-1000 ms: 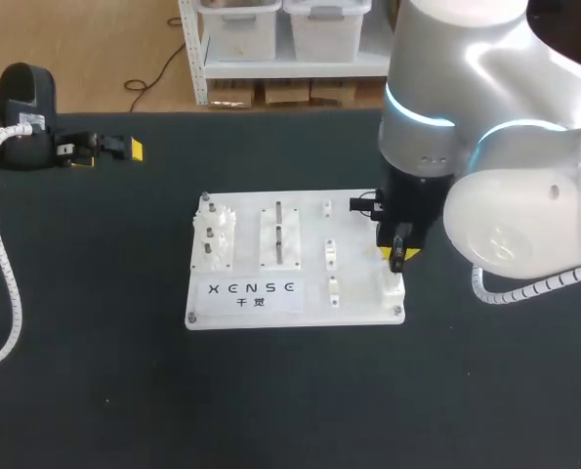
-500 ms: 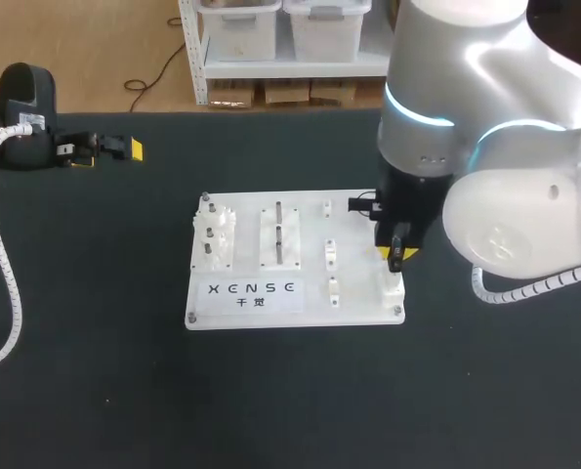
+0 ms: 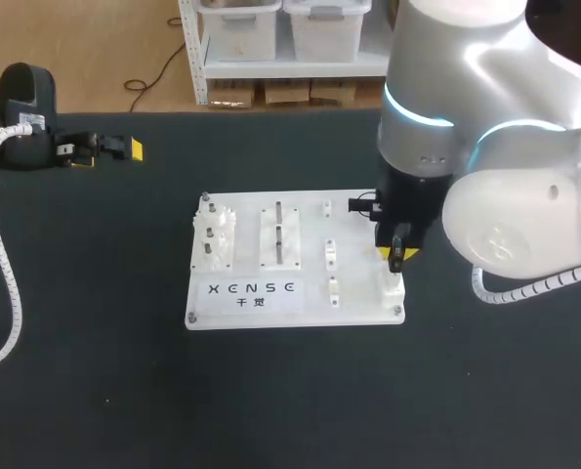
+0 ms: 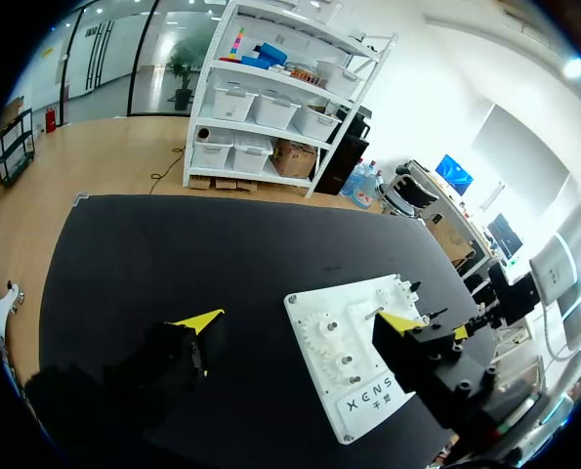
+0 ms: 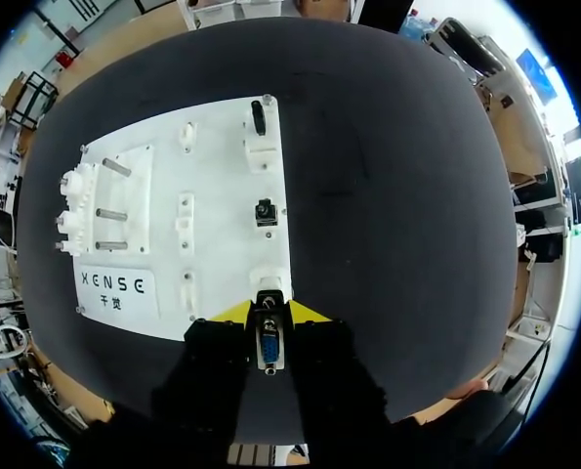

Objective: Insert the USB connector, Ethernet cable, and multi-pin plug into their matching sockets one by one.

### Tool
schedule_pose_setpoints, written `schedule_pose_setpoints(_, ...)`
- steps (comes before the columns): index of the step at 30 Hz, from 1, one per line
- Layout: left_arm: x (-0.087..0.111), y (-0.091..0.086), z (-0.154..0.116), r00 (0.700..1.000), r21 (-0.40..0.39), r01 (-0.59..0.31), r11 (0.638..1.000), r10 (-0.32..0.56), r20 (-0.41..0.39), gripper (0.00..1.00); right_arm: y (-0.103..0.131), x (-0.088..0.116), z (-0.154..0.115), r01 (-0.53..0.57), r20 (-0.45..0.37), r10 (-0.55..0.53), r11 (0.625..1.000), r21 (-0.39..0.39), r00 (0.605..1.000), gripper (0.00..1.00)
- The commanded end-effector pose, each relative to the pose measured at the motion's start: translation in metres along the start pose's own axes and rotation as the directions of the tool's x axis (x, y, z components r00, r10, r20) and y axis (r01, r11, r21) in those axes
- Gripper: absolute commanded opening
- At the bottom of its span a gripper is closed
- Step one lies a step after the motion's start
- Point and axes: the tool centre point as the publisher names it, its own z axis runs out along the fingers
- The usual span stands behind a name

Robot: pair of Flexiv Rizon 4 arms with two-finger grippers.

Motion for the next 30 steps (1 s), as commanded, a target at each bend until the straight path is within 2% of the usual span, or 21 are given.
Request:
schedule_pose_setpoints(1, 0.0, 0.0, 0.0, 1.0, 0.0, 0.0, 1.0, 0.0, 0.0, 1.0, -0.0006, -0.0006, 0.0004, 0.0, 0.002, 0.0, 1.0, -0.001, 1.0, 0.0)
schedule_pose_setpoints(30, 0.0, 0.0, 0.0, 1.0, 0.0, 0.0, 1.0, 0.0, 0.0, 1.0, -0.0018, 0.0031, -0.0005, 0.019, 0.004, -0.019, 1.0, 0.007, 1.0, 0.0)
